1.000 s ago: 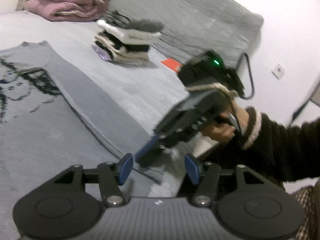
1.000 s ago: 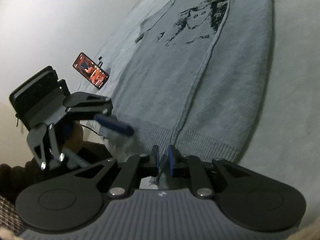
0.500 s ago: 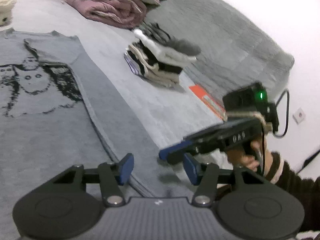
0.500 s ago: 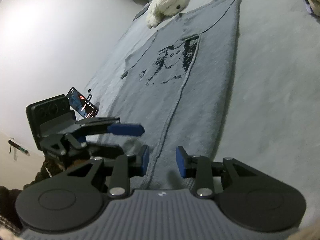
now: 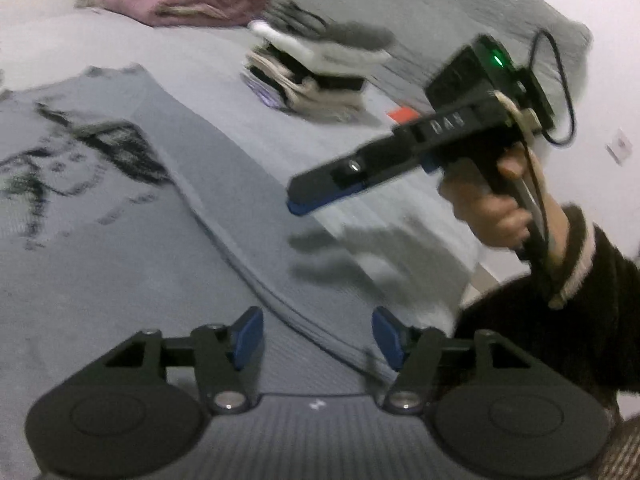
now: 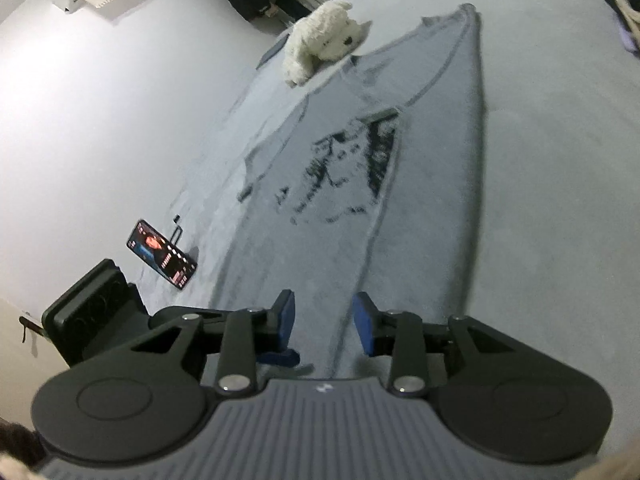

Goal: Fold clothes

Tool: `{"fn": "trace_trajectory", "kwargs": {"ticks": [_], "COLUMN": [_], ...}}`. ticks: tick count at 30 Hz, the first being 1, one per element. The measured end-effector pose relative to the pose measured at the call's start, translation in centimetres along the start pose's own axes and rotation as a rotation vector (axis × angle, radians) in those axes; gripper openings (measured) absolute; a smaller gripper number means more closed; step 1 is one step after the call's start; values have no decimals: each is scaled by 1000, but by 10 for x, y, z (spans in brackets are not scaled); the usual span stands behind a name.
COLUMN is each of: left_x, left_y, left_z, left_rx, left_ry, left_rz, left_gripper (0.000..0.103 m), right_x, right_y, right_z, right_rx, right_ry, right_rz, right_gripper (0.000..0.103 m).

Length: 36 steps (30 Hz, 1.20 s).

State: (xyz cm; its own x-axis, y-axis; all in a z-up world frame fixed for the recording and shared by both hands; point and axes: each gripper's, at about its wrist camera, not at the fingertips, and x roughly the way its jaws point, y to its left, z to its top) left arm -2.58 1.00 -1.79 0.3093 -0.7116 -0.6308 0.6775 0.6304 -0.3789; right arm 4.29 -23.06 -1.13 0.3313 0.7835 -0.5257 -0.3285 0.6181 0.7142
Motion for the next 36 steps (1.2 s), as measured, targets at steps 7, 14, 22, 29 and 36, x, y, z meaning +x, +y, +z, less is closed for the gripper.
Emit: {"fn": "trace_trajectory", "kwargs": {"ticks": [7, 14, 22, 29, 36], "left_x": [-15, -41, -85, -95, -93], "left_y": [39, 85, 153, 181, 211], "left_z": [6, 16, 5, 10, 6], "left_rx": [-175, -314, -583, -618, -738], "left_ry": [-51, -70, -238, -357, -431], "left_rz": [252, 497, 762, 914, 863], "left_gripper": [74, 75, 75, 73, 64], "right_x": [33, 55, 85, 96, 98], "right_y": [5, 7, 14, 15, 23], "right_z": [15, 31, 43, 42, 33], "right_rx": [18, 38, 62, 51, -6], "right_ry": [25, 23, 31, 39, -11], "right_rz": [-18, -13, -14, -55, -130], "right_gripper": [39, 41, 42, 43, 43]}}
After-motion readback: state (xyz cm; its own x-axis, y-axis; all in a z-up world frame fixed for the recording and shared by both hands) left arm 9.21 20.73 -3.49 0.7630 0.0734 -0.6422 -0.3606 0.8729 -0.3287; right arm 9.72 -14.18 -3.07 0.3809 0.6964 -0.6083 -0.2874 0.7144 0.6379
